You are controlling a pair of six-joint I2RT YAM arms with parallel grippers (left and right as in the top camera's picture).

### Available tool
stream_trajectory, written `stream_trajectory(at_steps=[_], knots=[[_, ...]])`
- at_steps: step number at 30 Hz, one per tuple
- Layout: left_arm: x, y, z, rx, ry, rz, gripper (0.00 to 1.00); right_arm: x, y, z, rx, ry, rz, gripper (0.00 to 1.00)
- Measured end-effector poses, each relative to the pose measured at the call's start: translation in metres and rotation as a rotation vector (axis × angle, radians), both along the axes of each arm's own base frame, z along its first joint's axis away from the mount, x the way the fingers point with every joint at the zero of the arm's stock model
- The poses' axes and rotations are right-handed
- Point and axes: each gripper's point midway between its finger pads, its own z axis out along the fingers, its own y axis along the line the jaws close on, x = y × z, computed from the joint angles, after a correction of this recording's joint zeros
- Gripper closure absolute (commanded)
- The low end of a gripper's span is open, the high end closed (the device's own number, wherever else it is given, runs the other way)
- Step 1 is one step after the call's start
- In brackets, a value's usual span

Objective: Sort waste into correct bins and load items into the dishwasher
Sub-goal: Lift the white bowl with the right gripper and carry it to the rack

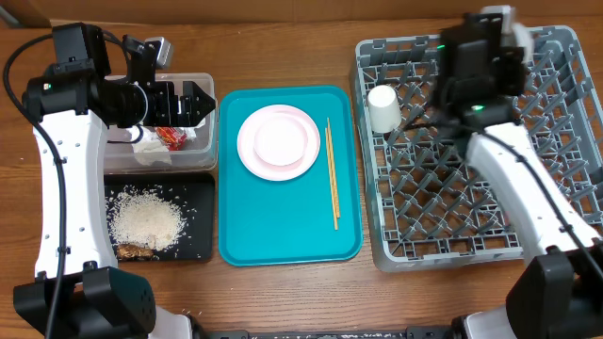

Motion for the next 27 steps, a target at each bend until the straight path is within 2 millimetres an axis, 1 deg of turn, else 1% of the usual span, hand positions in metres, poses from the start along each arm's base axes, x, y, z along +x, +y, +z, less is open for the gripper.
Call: stream_trajectory(at_steps=[2, 5, 9, 12, 18, 21, 23, 27], knots=[[0.000, 0.000, 0.000, 0.000, 0.000, 0.000, 0.00, -0.001, -0.018, 0.001, -0.005, 0.007, -0.026, 0.96], [0.000, 0.000, 0.000, 0.000, 0.000, 0.000, 0.00, -0.005, -0.037, 0.001, -0.015, 0.026, -0.058, 0.96], [0.000, 0.000, 0.000, 0.000, 0.000, 0.000, 0.00, -0.007, -0.049, -0.002, -0.024, 0.045, -0.080, 0.96], [0.000, 0.000, 0.000, 0.000, 0.000, 0.000, 0.00, -0.003, -0.049, -0.012, -0.027, 0.067, -0.081, 0.96], [0.000, 0.000, 0.000, 0.000, 0.000, 0.000, 0.00, 0.007, -0.048, -0.049, -0.032, 0.167, -0.074, 0.96], [0.000, 0.000, 0.000, 0.000, 0.000, 0.000, 0.00, 0.011, -0.047, -0.065, -0.037, 0.205, -0.071, 0.96], [0.000, 0.000, 0.000, 0.000, 0.000, 0.000, 0.00, 0.013, -0.046, -0.070, -0.038, 0.219, -0.068, 0.96], [0.000, 0.000, 0.000, 0.000, 0.000, 0.000, 0.00, 0.015, -0.034, -0.071, -0.042, 0.223, -0.044, 0.96]])
